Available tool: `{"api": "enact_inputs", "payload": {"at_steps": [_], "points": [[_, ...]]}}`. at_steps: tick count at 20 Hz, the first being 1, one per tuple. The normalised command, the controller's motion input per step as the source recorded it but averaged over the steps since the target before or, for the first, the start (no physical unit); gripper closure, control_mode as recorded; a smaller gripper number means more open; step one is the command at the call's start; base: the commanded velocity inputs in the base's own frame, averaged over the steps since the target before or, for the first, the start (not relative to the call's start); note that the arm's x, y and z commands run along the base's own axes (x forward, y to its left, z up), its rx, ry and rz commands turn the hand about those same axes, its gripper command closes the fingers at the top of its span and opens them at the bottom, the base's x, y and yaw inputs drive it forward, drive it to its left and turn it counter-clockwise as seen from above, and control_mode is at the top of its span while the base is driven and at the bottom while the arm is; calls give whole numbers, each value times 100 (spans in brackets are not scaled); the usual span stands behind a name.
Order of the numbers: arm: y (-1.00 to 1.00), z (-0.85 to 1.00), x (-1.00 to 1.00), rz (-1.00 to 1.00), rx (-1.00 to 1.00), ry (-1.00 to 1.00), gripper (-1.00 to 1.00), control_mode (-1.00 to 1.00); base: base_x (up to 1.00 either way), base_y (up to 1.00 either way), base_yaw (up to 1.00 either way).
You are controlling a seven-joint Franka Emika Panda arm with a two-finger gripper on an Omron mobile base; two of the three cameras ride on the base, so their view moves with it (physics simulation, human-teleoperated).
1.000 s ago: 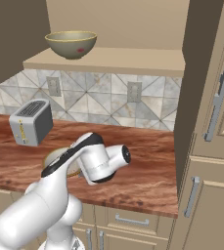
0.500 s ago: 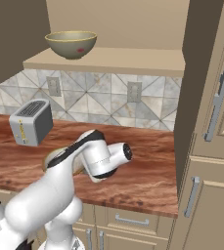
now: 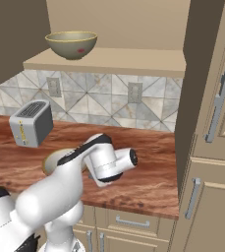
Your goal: Open the cabinet. Pick the bowls from the counter and place them in the cabinet. Then close the cabinet.
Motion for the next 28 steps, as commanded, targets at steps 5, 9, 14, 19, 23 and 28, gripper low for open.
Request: {"api": "enact_inputs", "payload": {"at_steps": [5, 9, 14, 19, 23, 28], "points": [[1, -24, 9, 0, -2, -2, -100, -100, 0, 0, 0], [0, -21, 14, 0, -2, 0, -100, -100, 0, 0, 0], [6, -19, 23, 0, -3, 0, -100, -100, 0, 0, 0], [19, -17, 29, 0, -3, 0, -100, -100, 0, 0, 0], [11, -13, 27, 0, 0, -1, -100, -100, 0, 0, 0], [7, -18, 22, 0, 0, 0, -100, -100, 0, 0, 0]]}}
